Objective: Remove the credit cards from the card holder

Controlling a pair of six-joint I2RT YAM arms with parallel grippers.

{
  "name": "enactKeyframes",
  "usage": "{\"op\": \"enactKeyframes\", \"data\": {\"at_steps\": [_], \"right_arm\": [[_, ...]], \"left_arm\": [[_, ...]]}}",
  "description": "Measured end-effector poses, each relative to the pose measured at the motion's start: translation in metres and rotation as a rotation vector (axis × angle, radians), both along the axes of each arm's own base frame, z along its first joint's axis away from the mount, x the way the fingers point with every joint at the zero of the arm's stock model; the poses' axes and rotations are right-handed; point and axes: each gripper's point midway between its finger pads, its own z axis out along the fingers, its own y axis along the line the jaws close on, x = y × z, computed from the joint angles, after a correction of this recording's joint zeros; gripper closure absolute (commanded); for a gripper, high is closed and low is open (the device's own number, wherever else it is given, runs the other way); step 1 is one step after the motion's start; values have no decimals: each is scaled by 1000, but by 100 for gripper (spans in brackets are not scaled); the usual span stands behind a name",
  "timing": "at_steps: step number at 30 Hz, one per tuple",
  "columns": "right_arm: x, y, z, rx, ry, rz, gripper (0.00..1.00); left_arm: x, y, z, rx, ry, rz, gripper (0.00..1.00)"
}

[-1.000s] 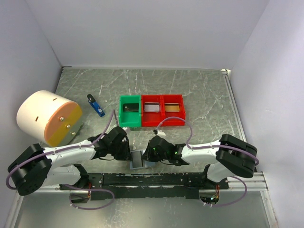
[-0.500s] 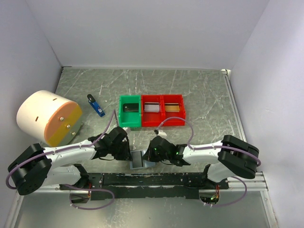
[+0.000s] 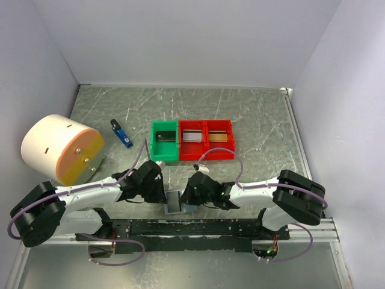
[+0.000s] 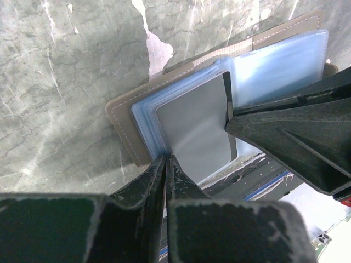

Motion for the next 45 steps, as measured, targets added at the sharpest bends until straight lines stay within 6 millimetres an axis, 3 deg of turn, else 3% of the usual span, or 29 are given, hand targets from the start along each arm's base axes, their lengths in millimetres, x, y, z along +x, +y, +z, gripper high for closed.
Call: {"op": "enactKeyframes", "data": {"at_steps": [2,17,23,26,37,45], "right_arm": [[0,0,0,1,1,-1,100],[1,-7,6,15,-11,-11,100],[0,-8,5,9,-8,-4,74],[-1,-7,3,4,0,-1,71],[1,-3,0,4,6,-5,99],[3,-5,7,13,-1,-14,100]], "left_arm": [[0,0,0,2,0,1,86],[1,2,0,12,-5,5,87],[1,2,0,12,-5,5,87],[1,2,0,12,-5,5,87],[1,2,0,16,-4,5,87],[0,3,0,20,-4,7,87]]}}
